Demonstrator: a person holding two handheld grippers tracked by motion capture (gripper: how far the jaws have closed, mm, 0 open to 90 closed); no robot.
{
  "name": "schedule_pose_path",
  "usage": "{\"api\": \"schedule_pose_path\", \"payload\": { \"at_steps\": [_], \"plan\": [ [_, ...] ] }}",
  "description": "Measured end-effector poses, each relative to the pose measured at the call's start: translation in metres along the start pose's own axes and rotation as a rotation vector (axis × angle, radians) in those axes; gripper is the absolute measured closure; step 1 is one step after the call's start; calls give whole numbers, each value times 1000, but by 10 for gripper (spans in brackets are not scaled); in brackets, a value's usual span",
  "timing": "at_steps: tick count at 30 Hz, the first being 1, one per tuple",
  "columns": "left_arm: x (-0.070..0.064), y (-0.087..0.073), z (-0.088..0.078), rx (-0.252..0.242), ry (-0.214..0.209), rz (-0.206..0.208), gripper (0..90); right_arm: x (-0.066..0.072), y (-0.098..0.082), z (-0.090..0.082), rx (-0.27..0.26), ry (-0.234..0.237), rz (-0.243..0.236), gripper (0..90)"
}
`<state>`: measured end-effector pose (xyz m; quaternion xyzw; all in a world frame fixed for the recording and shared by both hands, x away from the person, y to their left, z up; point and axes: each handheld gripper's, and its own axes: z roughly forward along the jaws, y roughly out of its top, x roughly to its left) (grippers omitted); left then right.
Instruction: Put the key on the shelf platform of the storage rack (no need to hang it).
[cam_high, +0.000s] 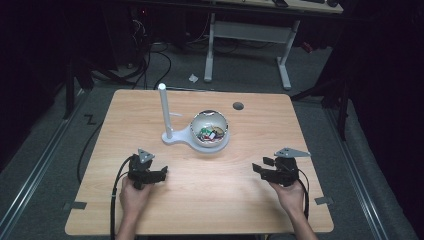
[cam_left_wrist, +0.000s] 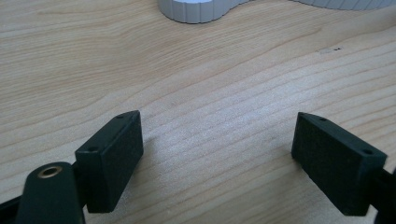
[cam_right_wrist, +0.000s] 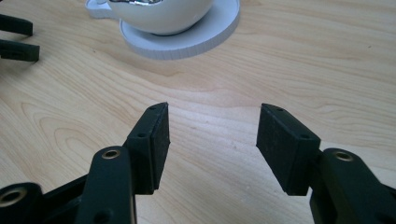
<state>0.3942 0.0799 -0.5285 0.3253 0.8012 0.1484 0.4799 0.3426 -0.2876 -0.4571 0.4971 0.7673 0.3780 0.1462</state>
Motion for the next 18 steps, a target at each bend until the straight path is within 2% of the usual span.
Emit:
{"api": "schedule_pose_path", "payload": {
  "at_steps": [18],
  "plan": [
    [0,0,0,1,0,0,170,0,-20,19,54,-27,-5,443]
  ]
}}
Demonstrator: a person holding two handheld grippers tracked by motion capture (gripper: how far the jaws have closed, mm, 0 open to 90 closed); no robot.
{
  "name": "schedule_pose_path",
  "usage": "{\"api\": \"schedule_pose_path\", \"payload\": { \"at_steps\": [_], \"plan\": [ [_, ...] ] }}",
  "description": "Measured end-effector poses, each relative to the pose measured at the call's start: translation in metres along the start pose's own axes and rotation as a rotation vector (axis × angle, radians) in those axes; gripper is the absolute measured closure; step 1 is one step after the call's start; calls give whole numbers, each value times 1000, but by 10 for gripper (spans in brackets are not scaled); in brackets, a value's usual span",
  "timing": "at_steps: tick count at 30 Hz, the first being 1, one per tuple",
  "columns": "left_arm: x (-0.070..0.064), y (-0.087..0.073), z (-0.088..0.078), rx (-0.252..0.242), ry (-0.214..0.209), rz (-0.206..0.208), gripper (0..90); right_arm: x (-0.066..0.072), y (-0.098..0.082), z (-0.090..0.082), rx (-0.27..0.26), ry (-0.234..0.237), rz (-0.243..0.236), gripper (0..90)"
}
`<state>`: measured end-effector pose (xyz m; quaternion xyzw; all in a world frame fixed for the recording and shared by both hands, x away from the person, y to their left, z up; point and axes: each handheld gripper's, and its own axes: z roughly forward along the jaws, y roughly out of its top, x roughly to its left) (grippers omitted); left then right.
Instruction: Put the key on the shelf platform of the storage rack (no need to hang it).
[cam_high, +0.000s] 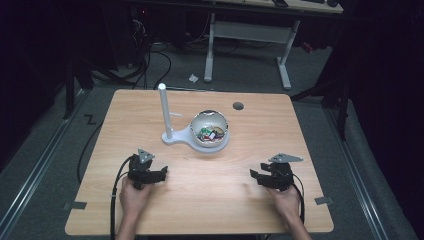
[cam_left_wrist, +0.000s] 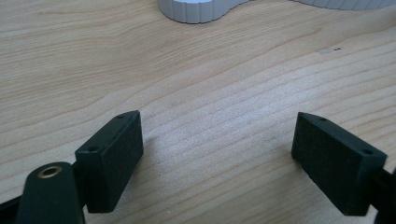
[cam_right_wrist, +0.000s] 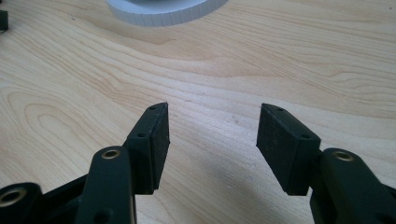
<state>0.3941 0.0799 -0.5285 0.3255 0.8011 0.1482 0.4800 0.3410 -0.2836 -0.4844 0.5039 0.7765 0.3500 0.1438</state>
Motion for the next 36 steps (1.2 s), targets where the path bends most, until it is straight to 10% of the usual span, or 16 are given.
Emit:
{"api": "schedule_pose_path", "payload": {
  "at_steps": [36],
  "plan": [
    [0,0,0,-1,0,0,170,0,-22,21,14,-91,-35,401]
  ]
}}
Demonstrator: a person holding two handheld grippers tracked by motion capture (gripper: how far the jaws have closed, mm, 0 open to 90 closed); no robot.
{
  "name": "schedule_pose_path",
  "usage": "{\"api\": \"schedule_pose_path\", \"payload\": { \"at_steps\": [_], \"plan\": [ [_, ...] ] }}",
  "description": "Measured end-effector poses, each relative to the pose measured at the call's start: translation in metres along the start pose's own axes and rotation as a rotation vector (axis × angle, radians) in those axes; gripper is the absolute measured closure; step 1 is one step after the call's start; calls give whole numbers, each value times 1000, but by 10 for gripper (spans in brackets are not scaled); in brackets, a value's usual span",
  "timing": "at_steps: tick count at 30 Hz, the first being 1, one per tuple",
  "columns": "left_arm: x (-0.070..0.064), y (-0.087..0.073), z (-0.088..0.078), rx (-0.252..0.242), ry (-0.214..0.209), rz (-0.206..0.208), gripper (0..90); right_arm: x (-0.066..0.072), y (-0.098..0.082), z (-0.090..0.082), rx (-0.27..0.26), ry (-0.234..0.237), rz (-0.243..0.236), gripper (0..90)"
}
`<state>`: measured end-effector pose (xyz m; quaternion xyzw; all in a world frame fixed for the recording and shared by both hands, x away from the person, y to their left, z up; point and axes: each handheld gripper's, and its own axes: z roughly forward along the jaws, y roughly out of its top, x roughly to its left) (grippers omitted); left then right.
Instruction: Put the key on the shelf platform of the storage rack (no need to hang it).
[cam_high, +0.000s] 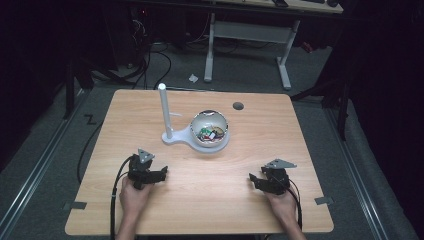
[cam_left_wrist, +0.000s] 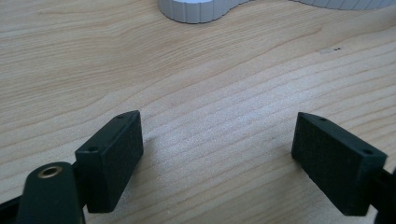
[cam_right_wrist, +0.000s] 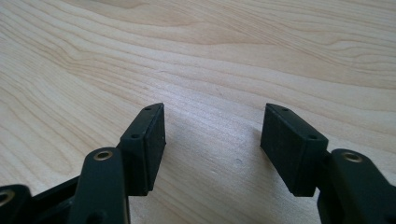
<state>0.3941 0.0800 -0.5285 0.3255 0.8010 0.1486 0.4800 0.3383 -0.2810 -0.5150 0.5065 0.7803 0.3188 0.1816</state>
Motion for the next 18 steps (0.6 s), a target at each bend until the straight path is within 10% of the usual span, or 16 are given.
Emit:
{"api": "schedule_pose_path", "payload": {
  "at_steps": [18],
  "plan": [
    [0,0,0,0,0,0,170,3,-4,1,-22,-32,-30,379]
  ]
}}
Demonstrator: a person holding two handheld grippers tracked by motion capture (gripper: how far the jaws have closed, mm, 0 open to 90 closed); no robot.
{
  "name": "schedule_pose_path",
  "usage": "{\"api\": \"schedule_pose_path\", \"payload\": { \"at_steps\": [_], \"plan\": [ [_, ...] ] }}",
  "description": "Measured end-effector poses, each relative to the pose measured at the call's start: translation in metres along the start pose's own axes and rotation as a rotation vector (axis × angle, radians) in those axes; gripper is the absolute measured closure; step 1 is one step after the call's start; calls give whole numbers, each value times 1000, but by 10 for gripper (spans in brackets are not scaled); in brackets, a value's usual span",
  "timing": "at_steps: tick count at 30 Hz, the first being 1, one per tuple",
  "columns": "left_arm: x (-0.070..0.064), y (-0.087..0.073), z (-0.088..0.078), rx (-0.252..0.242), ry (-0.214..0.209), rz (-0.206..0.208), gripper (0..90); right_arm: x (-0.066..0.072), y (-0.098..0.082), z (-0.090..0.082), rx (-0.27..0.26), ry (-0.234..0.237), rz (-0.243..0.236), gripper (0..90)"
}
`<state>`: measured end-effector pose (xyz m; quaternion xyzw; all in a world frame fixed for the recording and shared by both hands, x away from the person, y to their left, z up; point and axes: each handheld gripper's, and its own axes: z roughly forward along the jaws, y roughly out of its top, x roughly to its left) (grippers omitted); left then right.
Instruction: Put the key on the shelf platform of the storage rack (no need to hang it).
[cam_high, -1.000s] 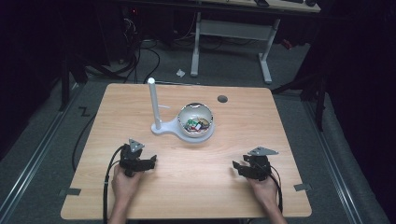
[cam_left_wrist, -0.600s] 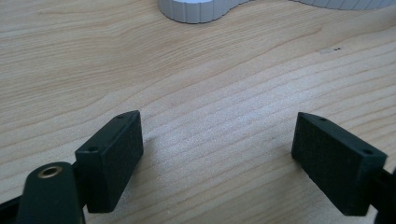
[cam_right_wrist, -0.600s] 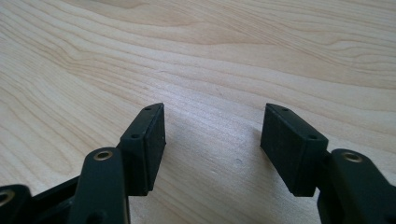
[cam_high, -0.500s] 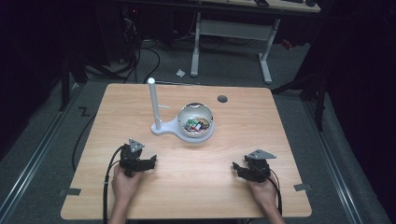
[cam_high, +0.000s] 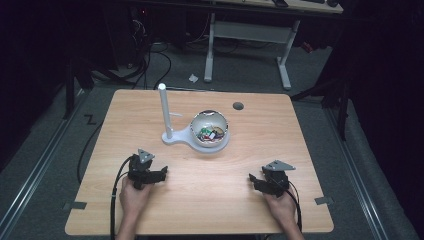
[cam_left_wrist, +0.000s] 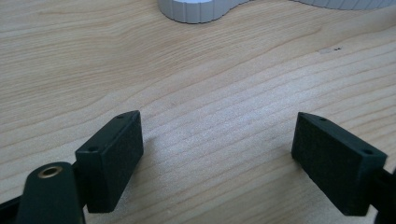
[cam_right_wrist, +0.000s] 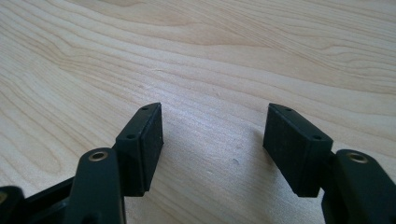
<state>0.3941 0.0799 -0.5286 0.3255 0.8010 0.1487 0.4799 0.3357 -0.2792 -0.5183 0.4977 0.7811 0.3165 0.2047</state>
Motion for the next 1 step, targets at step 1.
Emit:
{"api": "schedule_pose_path", "payload": {
  "at_steps": [1],
  "plan": [
    [0,0,0,0,0,0,170,0,0,0,0,1,-1,379]
  ]
}}
